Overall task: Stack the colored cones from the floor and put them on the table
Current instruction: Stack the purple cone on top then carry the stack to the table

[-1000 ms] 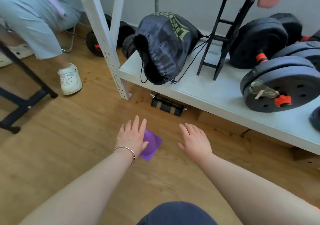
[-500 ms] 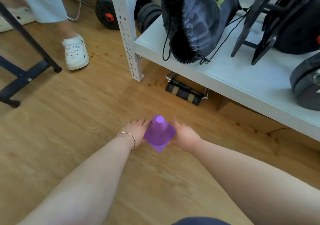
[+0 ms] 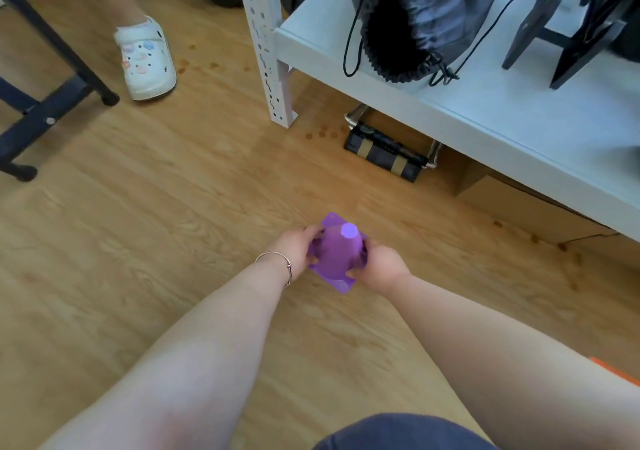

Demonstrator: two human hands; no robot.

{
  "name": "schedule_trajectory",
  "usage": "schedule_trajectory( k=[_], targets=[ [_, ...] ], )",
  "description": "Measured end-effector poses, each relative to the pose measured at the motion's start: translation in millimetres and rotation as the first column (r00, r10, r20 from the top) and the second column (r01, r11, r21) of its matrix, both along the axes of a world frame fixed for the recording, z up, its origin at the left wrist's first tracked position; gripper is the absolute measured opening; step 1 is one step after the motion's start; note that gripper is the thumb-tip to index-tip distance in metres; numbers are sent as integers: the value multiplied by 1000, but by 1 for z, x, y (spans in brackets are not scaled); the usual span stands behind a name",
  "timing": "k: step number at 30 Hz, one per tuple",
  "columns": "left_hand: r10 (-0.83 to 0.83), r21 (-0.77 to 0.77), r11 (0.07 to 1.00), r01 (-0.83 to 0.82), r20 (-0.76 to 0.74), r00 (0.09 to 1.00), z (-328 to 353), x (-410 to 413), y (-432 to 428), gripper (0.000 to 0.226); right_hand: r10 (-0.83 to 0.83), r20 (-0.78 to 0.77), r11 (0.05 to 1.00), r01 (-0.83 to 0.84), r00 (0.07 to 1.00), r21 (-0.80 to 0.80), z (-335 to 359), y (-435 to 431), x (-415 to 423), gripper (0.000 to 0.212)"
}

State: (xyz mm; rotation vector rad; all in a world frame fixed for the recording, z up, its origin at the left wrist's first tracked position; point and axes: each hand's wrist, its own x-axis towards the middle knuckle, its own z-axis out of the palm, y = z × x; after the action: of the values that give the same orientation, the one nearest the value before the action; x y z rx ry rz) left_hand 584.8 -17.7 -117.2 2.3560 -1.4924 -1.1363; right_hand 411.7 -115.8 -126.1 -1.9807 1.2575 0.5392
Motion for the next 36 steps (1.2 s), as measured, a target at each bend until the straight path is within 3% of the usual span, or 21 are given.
schedule_trajectory(
  k=[7, 15, 19, 36],
  targets=[
    [26, 1, 1000, -26, -100, 995, -2, -27, -2, 63, -160, 80, 986, 156, 984, 55, 2, 8, -35, 89],
    [34, 3, 999, -34, -212, 977, 5, -70, -10, 65, -431, 272, 898, 381, 860, 219, 11, 12, -95, 79],
    [-13, -43, 999, 5, -183, 983, 25, -96, -21, 65, -493, 337, 867, 420, 802, 268, 29, 5, -127, 80],
    [-36, -229, 973, 18, -73, 997, 197, -253, -63, 66, -328, 531, 936, 346, 781, 68, 192, -45, -288, 81]
  ],
)
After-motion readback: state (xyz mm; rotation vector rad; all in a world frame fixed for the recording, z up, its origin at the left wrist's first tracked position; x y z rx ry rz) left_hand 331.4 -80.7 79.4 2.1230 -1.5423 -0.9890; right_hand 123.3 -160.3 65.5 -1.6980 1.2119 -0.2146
